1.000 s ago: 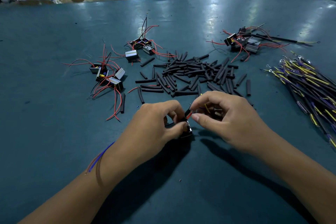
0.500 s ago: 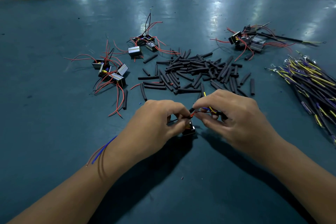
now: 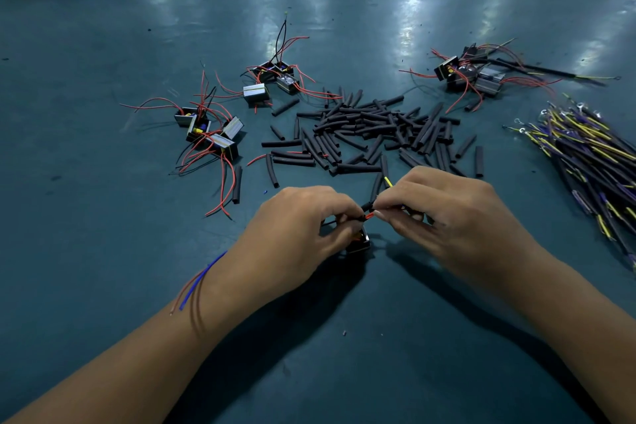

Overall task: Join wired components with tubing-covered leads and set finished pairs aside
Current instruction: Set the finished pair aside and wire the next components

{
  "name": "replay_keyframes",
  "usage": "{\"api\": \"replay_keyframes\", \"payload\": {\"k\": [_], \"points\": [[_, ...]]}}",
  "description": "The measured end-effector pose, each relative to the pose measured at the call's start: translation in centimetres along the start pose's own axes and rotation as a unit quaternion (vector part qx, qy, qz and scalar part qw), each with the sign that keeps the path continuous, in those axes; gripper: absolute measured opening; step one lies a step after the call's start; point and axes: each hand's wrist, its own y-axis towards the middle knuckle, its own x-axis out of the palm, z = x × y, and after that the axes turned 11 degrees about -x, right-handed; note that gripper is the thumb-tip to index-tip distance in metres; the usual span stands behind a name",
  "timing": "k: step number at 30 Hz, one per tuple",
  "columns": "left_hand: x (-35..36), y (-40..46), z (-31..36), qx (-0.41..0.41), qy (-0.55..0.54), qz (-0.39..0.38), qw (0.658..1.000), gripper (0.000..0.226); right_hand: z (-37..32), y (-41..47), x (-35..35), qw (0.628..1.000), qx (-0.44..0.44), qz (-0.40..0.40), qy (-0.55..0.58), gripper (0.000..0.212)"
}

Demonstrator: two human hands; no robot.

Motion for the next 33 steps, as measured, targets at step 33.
{"api": "replay_keyframes", "payload": {"k": [33], "points": [[0.10,-0.06,0.32,0.042,-0.012,0.032,0.999,0.012,0.14,0.04,-0.74,0.998,-0.021,-0.047,0.038,0.011]]}}
